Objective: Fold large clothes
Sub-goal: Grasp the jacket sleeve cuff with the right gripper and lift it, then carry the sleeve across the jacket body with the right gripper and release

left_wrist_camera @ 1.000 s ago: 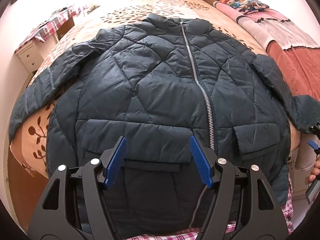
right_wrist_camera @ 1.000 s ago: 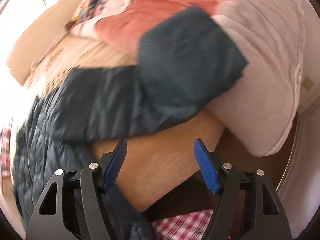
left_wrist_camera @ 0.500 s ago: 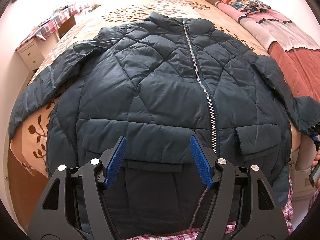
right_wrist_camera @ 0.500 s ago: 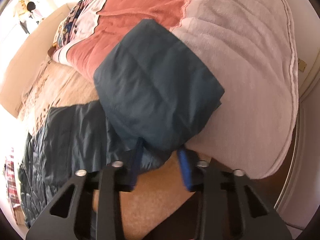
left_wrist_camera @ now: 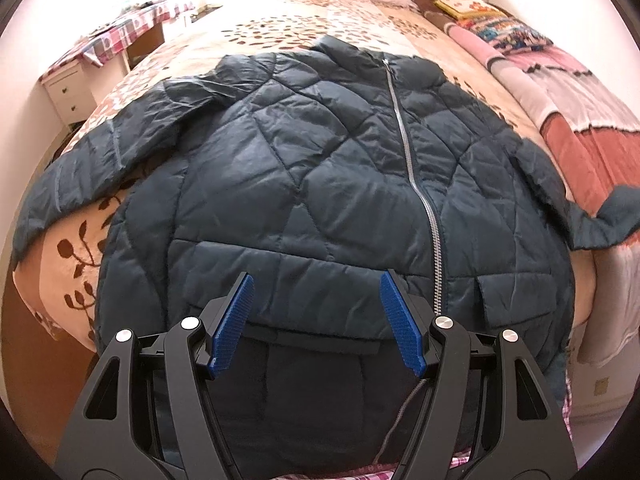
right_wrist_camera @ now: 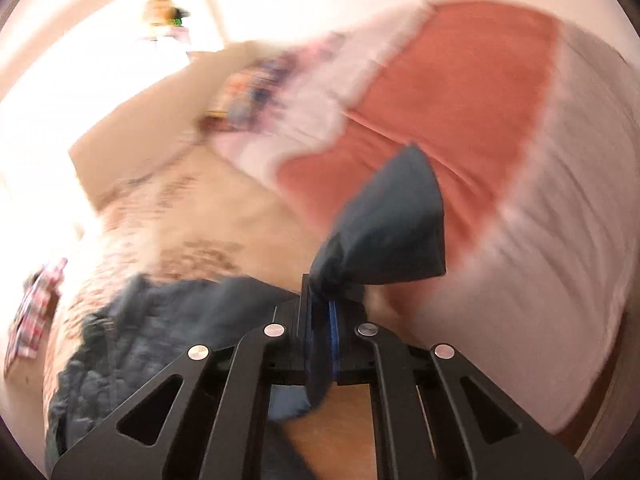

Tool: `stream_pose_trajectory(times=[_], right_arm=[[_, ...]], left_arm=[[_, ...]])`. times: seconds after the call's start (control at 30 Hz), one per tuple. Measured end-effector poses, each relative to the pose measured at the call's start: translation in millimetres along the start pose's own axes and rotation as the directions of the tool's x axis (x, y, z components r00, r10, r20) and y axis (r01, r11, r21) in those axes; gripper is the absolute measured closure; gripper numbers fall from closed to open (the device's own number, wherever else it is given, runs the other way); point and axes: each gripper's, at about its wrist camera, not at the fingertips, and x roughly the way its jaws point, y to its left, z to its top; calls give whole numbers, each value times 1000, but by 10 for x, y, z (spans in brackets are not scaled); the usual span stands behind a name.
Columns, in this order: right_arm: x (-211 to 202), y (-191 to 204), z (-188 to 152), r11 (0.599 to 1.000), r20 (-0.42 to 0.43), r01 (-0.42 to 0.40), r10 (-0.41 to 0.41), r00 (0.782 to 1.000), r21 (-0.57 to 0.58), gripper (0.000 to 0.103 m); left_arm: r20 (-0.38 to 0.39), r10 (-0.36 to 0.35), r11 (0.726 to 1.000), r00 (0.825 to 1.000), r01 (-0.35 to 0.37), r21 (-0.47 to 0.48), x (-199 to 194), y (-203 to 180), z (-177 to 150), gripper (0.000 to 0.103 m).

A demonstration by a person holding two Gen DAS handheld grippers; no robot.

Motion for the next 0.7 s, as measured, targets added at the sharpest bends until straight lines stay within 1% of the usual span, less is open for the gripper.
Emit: stream_pose_trajectory(times=[0.1,0.17,0.2,0.27,0.33,0.4,0.47,0.57,0.63,0.67,0.7], right_arm=[[-32,581,157,989,34,-111,115,993,-102,95],[-37,1020,197,967,28,-201,208,978,-159,95],[-21,1190,196,956,21,-231,239,971,-181,95],[-1,1579,142,924,-3,-301,309,951,-235,95],[12,2059,4,877,-51,-378,381,923,-297,95],[41,2476,-194,826,-103,-441,435,895,-351,95],[82,2839,-429,775,-153,-489,470,870,-400,95],[196,3319,-844,713,-238,-536,482,843,-452,96],[245,3580,-1139,692,-280,-536,457,844,-484,96],[335,3711,-1328,682,-317,-536,431,845,-498,96],[355,3763,-1473,676,-338,-534,414,845,-508,96]], left_arm=[[20,3,1000,1000,-2,-27,-33,107,21,38],[31,8,999,999,-7,-44,-55,185,32,38],[36,11,998,999,-9,-54,-68,227,36,38],[51,20,996,998,-16,-84,-106,358,40,38],[60,31,994,998,-24,-111,-136,485,32,38],[65,40,990,997,-31,-136,-156,600,24,38],[67,52,986,996,-41,-164,-170,730,2,38],[63,66,978,996,-52,-202,-177,916,-42,38],[57,74,972,996,-59,-227,-179,1031,-76,38],[55,76,971,996,-61,-233,-177,1061,-91,38],[53,79,968,995,-64,-242,-177,1111,-109,37]])
